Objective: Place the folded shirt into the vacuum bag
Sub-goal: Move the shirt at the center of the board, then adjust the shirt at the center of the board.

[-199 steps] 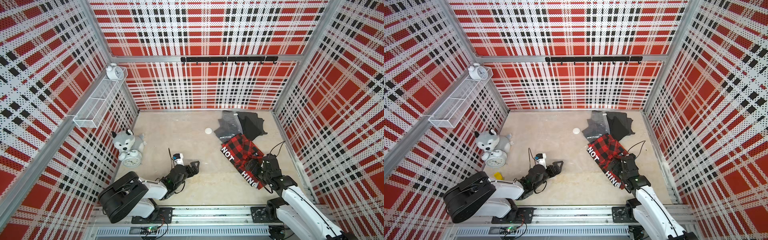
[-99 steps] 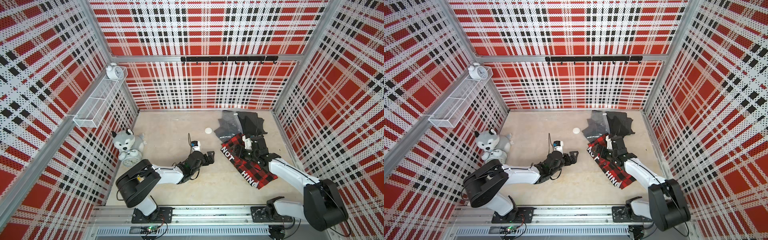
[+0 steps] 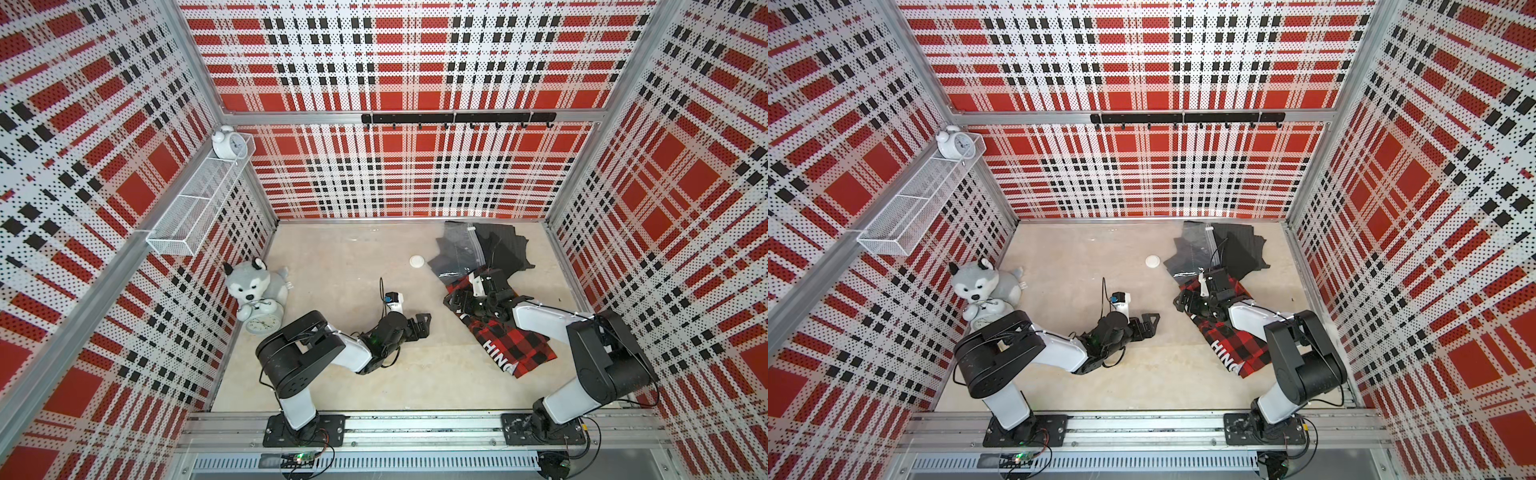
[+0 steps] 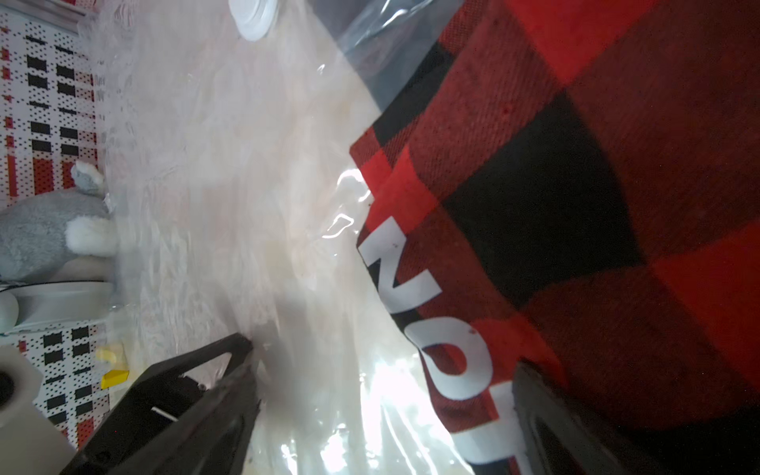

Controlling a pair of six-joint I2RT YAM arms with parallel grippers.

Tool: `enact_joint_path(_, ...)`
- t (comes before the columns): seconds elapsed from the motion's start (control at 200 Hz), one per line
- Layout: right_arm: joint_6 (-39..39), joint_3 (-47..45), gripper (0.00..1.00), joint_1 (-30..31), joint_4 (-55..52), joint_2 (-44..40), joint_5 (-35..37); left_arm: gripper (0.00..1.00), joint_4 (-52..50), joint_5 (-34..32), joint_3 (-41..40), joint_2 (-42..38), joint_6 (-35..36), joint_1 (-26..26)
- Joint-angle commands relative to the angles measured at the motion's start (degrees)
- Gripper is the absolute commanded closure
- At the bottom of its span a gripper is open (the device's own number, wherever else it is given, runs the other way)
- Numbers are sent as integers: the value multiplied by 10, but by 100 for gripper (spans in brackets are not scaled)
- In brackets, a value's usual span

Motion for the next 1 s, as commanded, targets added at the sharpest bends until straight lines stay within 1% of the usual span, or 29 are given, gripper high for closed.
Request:
enact_joint_path(0.0, 12, -39, 0, -47, -26, -7, 73, 2, -58, -4, -55, 6, -27, -2)
enact_joint_path(0.155, 18, -69, 0, -98, -35, -47, 98, 2, -56, -8, -88, -9, -32, 1)
enact_joint_path(0.276, 19, -84, 0, -133, -40, -66, 101, 2, -55, -12, -115, -24, -36, 8)
enact_joint_path(0.501, 16, -89, 0, -178, -51, -83, 101, 2, -55, -15, -166, -52, -41, 29)
enact_joint_path(0.631, 10, -77, 0, -193, -63, -90, 98, 2, -56, -15, -197, -78, -47, 43)
enact_joint_path(0.701, 4, -61, 0, -195, -74, -94, 87, 2, -55, -15, -216, -98, -51, 52)
enact_joint_path(0.822, 5, -29, 0, -195, -65, -112, 37, 2, -70, -11, -237, -147, -52, 64)
enact_joint_path(0.907, 7, 7, 0, -195, -51, -111, 7, 2, -110, -17, -225, -192, -45, 63)
enact_joint_path(0.997, 12, 56, 0, -194, -27, -77, -25, 2, -157, -22, -197, -235, -30, 60)
